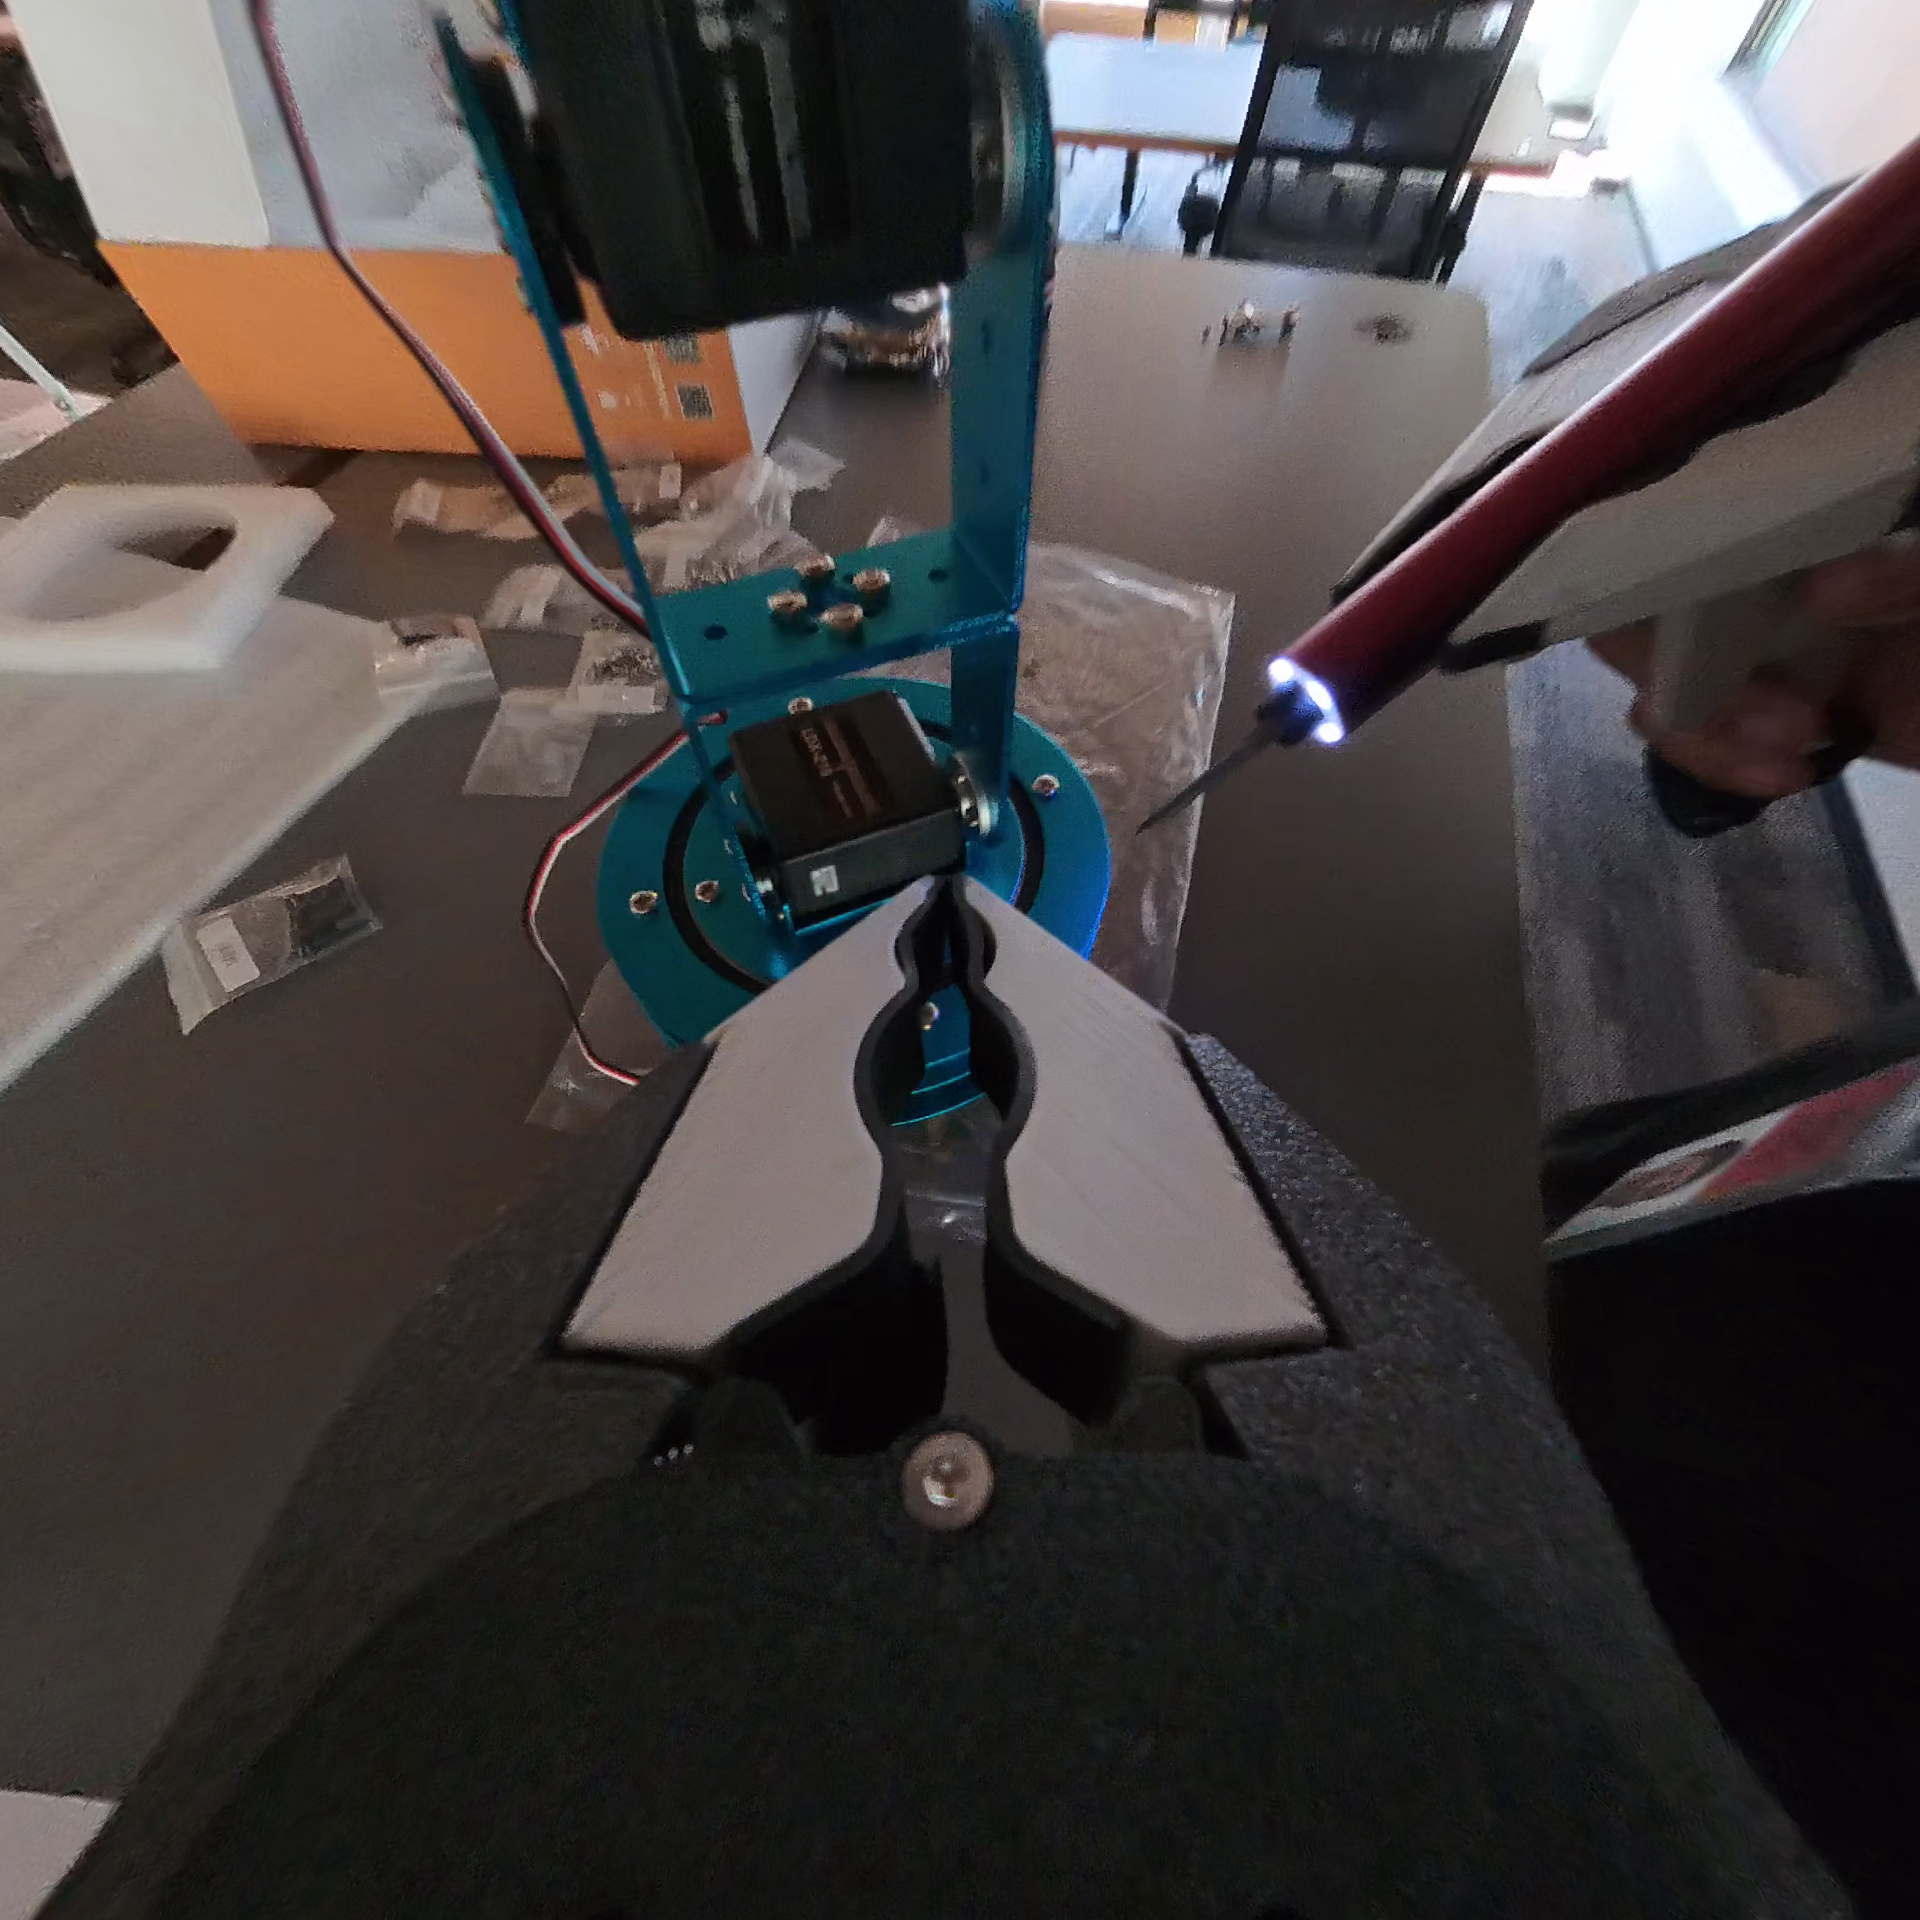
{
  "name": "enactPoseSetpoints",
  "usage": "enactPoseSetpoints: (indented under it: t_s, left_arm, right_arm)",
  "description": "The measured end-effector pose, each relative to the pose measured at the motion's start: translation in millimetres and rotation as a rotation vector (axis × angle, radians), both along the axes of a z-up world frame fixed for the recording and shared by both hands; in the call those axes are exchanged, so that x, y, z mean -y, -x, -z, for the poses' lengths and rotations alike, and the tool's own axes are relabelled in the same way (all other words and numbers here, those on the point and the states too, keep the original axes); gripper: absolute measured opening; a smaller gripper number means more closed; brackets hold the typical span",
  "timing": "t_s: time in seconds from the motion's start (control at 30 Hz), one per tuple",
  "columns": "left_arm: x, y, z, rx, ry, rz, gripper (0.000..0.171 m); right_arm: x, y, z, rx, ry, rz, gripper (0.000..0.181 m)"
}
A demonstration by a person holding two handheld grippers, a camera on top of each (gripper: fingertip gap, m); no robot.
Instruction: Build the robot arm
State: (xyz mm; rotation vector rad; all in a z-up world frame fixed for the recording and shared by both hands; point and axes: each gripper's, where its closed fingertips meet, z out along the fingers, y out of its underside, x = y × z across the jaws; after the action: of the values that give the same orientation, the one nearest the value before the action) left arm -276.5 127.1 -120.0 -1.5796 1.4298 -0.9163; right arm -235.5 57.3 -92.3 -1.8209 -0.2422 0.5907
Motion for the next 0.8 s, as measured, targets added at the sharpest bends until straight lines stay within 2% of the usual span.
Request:
enactPoseSetpoints:
  t_s: [0.23, 0.43, 0.8]
  left_arm:
    - [4.9, 13.7, -17.6, 0.095, 0.036, -0.006, 0.0]
    - [8.7, 15.2, -18.8, 0.118, 0.043, 0.012, 0.0]
    - [19.0, 12.6, -20.2, 0.116, 0.038, 0.073, 0.0]
  right_arm:
    - [-10.4, 1.0, 5.2, -0.156, 0.039, -0.076, 0.022]
    - [-22.3, 6.0, 2.5, -0.265, 0.033, -0.112, 0.022]
    - [-24.0, 13.8, -11.5, -0.3, -0.011, -0.143, 0.022]
